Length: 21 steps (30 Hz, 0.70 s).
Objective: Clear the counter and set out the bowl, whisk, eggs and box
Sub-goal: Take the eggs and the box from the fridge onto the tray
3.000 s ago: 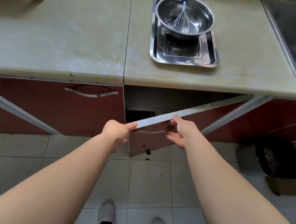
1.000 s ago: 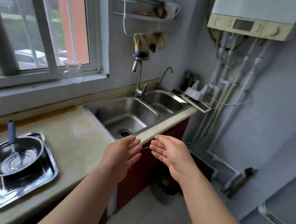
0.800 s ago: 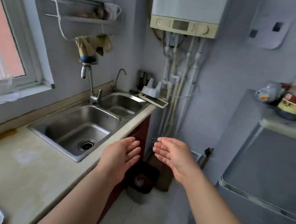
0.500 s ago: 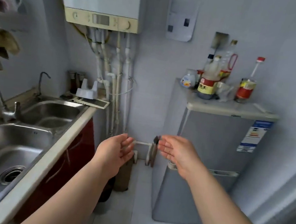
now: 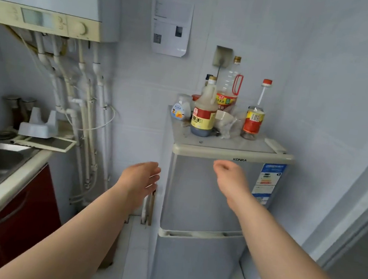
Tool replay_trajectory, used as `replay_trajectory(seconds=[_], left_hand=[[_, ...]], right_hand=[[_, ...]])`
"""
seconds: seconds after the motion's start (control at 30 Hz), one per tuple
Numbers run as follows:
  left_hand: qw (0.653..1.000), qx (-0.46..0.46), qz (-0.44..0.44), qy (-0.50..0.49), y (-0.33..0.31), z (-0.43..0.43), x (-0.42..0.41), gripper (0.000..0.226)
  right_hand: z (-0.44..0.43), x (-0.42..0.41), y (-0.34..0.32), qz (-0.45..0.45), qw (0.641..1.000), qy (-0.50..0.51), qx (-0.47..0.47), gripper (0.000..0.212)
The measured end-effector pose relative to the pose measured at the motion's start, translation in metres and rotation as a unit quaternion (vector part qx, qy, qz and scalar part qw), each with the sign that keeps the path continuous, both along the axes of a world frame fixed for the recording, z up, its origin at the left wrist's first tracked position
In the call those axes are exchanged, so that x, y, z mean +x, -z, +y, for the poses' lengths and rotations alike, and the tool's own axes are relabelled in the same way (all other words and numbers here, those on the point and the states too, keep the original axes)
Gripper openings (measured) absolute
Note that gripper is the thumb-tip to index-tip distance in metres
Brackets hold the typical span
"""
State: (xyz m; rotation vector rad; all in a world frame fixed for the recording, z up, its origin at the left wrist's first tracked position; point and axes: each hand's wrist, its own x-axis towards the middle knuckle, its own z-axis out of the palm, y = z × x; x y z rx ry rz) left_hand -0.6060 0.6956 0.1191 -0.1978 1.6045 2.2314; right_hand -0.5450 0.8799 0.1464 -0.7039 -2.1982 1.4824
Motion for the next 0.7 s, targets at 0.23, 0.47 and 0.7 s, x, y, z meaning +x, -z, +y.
replay_trajectory(seconds=[0.23, 0.47, 0.7], left_hand=[[0.994, -0.094, 0.054, -0.008, -0.001, 0.075, -0.059, 0.044], [0.985, -0.143, 0.077, -0.062, 0.013, 0.103, -0.101, 0.016], [0.983, -0.146, 0.085, -0.072, 0.022, 0.114, -0.109, 0.014]], right_hand=[[0.071, -0.074, 0.012, -0.034, 0.991, -0.068, 0.11, 0.037], [0.096, -0.128, 0.037, -0.093, 0.935, -0.114, 0.323, 0.039], [0.094, -0.137, 0.052, -0.131, 0.91, -0.119, 0.374, 0.042]])
